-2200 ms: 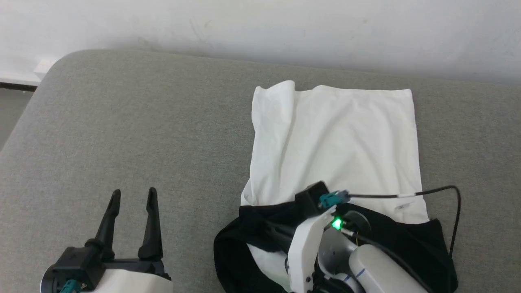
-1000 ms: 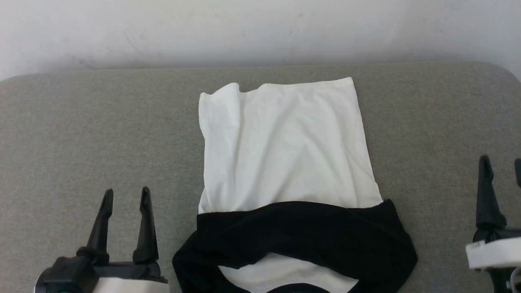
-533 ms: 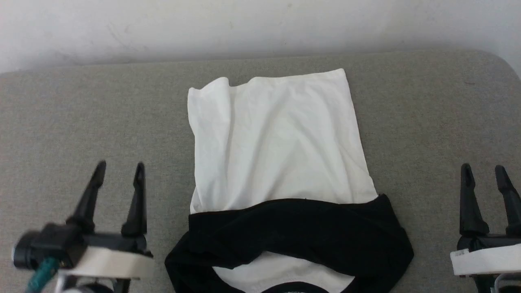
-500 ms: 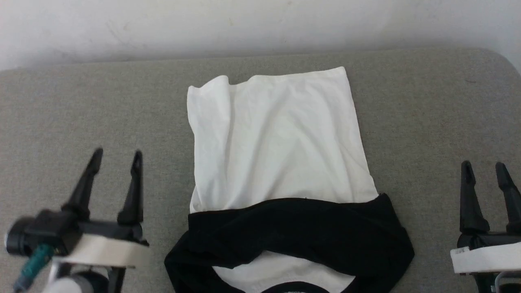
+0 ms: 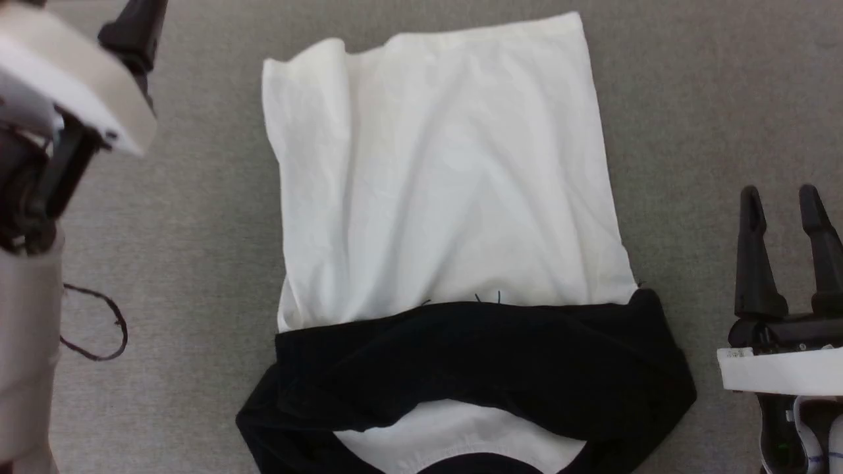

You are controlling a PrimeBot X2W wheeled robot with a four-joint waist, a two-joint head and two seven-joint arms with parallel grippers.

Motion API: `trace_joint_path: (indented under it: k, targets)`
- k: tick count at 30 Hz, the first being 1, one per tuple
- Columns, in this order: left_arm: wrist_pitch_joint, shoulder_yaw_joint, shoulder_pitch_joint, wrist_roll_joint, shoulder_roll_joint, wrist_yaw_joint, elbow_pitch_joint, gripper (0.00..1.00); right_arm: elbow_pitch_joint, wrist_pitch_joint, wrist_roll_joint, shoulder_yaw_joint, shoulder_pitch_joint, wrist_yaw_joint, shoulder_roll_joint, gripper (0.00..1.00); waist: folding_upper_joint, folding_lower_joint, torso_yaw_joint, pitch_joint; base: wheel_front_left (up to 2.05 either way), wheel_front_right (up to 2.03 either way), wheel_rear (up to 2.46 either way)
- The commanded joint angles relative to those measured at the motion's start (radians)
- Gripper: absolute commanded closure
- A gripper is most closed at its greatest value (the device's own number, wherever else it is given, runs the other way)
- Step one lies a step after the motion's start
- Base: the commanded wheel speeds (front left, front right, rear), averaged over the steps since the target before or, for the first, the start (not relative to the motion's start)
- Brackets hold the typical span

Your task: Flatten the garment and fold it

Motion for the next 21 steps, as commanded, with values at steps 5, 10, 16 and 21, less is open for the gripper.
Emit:
trace_joint_path:
  k: [5,10,16,21]
  targets:
    - [0.192,-0.052,-0.138,-0.068,0.027,-0.012,0.125,0.0,0.007,-0.006,0.006,0.013,-0.036,-0.001,0.002,0.0,0.0,-0.0004,-0.056,0.147,0.0,0.0,0.0]
    - [0.36,-0.074,-0.189,-0.098,0.063,-0.008,0.207,0.0,0.005,-0.006,0.01,0.016,-0.05,-0.001,0.002,0.0,0.0,-0.0004,-0.08,0.198,0.0,0.0,0.0]
    - [0.467,-0.063,-0.195,-0.166,0.055,0.016,0.23,0.0,0.009,-0.011,0.017,0.025,-0.068,-0.001,0.002,0.0,0.0,-0.0004,-0.103,0.245,0.0,0.0,0.0]
    - [0.515,-0.074,-0.174,-0.169,0.07,0.028,0.229,0.0,0.017,-0.018,0.022,0.028,-0.078,-0.001,0.002,0.0,0.0,-0.0004,-0.118,0.267,0.0,0.0,0.0]
